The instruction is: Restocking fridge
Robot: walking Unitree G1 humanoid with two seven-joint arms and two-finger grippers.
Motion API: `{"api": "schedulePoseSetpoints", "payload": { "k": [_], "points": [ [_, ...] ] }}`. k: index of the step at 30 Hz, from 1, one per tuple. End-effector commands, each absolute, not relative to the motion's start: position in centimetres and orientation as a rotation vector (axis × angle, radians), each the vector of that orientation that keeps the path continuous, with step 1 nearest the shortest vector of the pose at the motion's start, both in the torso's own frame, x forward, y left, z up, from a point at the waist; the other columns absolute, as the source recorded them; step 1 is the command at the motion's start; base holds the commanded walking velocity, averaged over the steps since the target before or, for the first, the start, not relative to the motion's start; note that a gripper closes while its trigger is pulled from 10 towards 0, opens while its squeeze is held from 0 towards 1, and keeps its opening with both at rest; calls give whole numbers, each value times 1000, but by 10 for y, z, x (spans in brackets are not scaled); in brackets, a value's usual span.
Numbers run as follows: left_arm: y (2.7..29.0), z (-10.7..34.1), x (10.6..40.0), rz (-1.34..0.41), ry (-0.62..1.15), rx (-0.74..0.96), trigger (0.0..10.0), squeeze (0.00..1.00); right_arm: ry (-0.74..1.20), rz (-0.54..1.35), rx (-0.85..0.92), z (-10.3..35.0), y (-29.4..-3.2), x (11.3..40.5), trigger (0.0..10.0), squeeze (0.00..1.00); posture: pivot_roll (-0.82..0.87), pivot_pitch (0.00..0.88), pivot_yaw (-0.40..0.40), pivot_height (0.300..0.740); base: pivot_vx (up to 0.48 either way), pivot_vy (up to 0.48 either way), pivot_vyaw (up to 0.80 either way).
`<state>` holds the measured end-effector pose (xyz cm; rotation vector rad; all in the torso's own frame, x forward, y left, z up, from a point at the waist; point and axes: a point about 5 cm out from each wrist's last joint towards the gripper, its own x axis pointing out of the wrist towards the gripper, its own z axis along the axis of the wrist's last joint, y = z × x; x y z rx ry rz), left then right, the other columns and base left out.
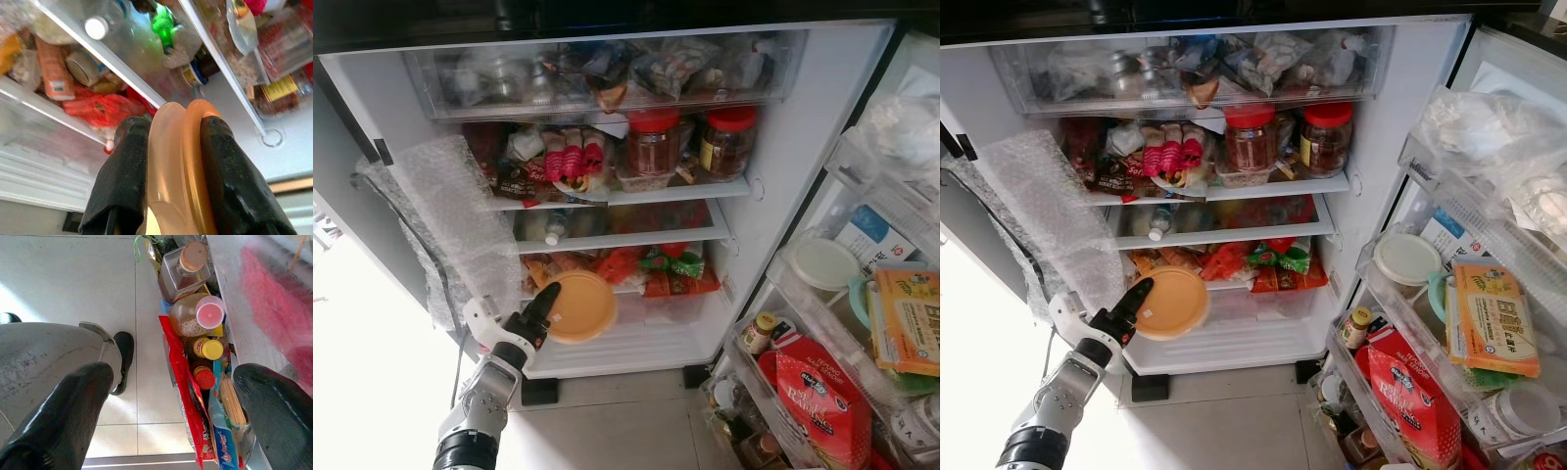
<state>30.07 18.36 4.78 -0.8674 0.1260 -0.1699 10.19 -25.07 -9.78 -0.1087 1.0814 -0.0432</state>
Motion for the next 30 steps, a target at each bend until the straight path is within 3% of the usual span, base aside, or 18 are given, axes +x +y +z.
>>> {"api": "schedulePoseSetpoints", "payload": {
  "k": [1,6,30],
  "points": [
    [186,47,302,-158,132,-857,10000,0,1093,-43,-110,-98,-253,99,10000,0,-183,57,4,740,0,0,0],
    [186,47,302,-151,129,-854,10000,0,1094,-40,-110,-98,-253,99,10000,0,-183,57,4,740,0,0,0],
    [184,44,301,-181,153,-838,10000,0,1102,-23,-113,-98,-252,99,10000,0,-179,44,5,740,293,0,0]
  ]
}}
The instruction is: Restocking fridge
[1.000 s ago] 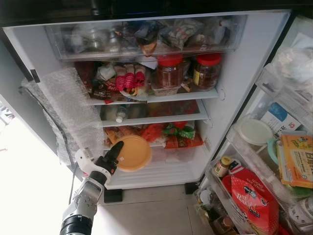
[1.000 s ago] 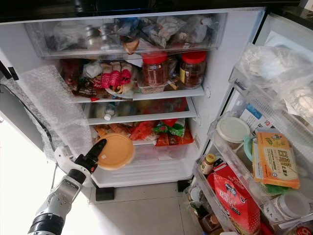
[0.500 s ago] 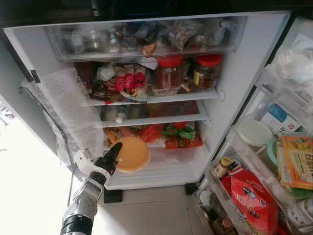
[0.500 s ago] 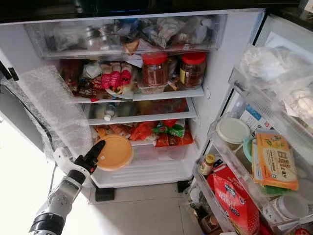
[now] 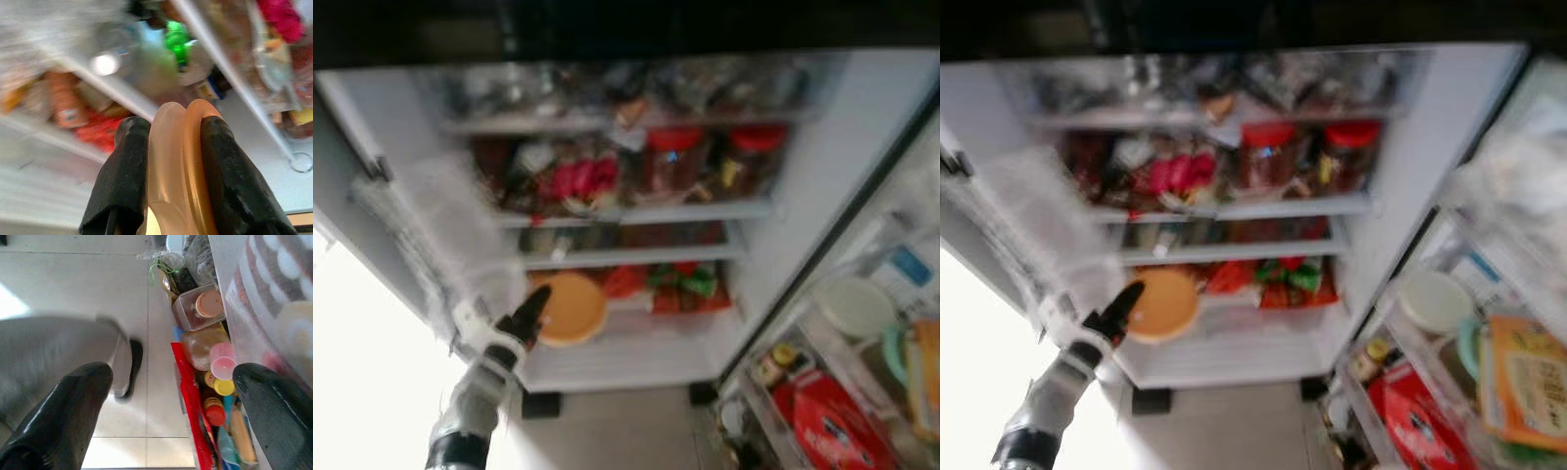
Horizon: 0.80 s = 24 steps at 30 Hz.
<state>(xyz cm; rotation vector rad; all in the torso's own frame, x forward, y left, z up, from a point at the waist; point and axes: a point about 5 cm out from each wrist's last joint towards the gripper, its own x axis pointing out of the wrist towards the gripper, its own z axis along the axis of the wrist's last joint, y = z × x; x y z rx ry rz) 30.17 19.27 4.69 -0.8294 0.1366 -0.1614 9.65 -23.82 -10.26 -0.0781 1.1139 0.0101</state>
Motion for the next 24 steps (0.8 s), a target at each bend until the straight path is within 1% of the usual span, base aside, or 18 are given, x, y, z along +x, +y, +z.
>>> {"api": "schedulePoseSetpoints", "payload": {
  "k": [1,10,24],
  "points": [
    [183,44,301,-183,154,-837,10000,0,1103,-22,-113,-98,-252,99,10000,0,-179,47,5,740,307,0,0],
    [180,42,300,-204,173,-821,10000,0,1105,-22,-111,-99,-251,99,10000,0,-178,55,5,740,298,0,0],
    [182,40,299,-208,195,-808,10000,0,1105,-21,-109,-99,-251,99,10000,0,-173,57,7,740,0,0,0]
  ]
}}
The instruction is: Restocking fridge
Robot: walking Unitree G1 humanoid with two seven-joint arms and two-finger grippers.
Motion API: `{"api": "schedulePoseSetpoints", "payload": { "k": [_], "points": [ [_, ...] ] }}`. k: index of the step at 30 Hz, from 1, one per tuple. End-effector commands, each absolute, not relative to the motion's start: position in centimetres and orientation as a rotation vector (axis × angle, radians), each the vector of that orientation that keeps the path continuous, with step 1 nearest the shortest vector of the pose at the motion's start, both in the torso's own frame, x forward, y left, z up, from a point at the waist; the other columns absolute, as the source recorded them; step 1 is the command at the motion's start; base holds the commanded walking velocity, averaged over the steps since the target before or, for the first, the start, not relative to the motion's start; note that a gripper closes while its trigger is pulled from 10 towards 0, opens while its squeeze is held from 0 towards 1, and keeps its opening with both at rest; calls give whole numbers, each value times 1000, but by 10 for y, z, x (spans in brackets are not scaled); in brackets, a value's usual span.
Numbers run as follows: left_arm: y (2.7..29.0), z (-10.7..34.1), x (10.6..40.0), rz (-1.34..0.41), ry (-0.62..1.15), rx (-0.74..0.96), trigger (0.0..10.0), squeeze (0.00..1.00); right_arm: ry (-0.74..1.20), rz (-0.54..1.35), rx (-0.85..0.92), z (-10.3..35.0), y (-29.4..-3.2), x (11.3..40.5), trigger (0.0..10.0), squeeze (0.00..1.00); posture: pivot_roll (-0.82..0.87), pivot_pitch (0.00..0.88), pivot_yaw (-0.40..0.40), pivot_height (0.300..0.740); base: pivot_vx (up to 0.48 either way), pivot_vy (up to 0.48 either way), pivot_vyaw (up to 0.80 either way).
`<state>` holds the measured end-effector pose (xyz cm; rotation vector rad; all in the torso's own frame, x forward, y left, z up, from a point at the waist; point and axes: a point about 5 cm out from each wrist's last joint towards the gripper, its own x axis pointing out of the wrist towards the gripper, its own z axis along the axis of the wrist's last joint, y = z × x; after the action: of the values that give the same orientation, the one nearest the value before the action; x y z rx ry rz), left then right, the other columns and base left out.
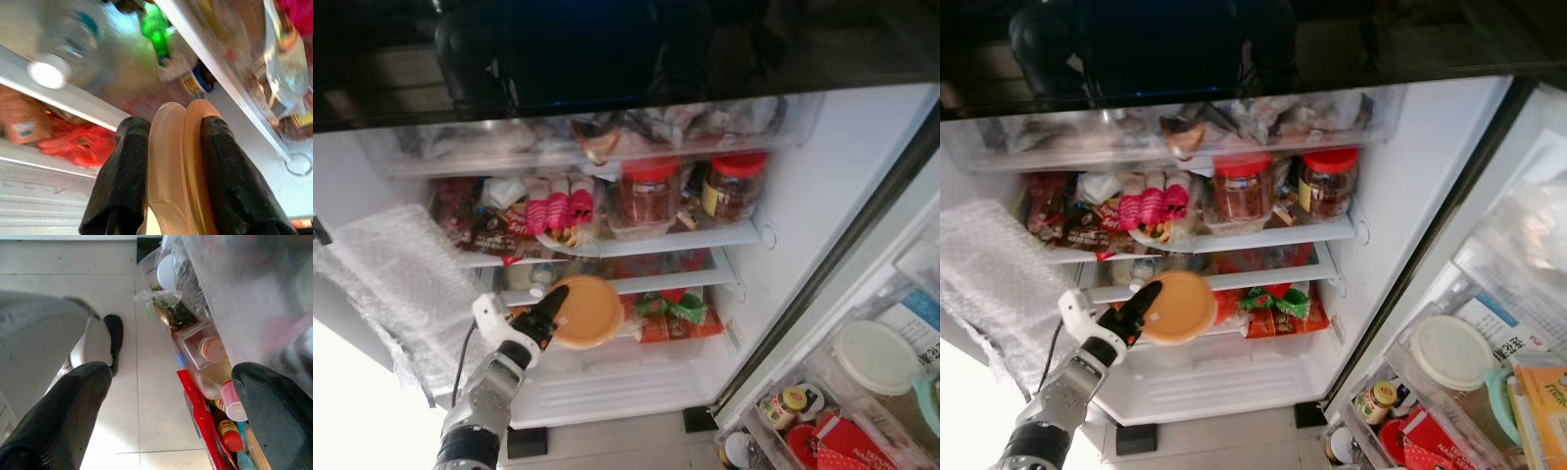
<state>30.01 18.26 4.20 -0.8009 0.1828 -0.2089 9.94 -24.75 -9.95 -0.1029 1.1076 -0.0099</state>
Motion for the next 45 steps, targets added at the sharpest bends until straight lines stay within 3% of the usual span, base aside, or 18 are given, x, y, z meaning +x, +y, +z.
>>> {"api": "schedulePoseSetpoints", "payload": {
  "k": [1,13,23,45],
  "points": [
    [182,40,299,-208,194,-808,10000,0,1105,-21,-109,-99,-251,99,10000,0,-173,57,7,740,0,0,0],
    [181,40,301,-204,185,-816,10000,0,1107,-27,-108,-99,-252,98,10000,0,-179,58,4,740,0,0,0],
    [179,42,304,-208,180,-811,10000,0,1110,-9,-107,-99,-251,99,10000,0,-176,53,4,650,0,0,0],
    [177,50,314,-191,129,-831,10000,0,1110,-4,-107,-98,-251,99,10000,0,-183,52,-2,650,0,0,0]
  ]
}}
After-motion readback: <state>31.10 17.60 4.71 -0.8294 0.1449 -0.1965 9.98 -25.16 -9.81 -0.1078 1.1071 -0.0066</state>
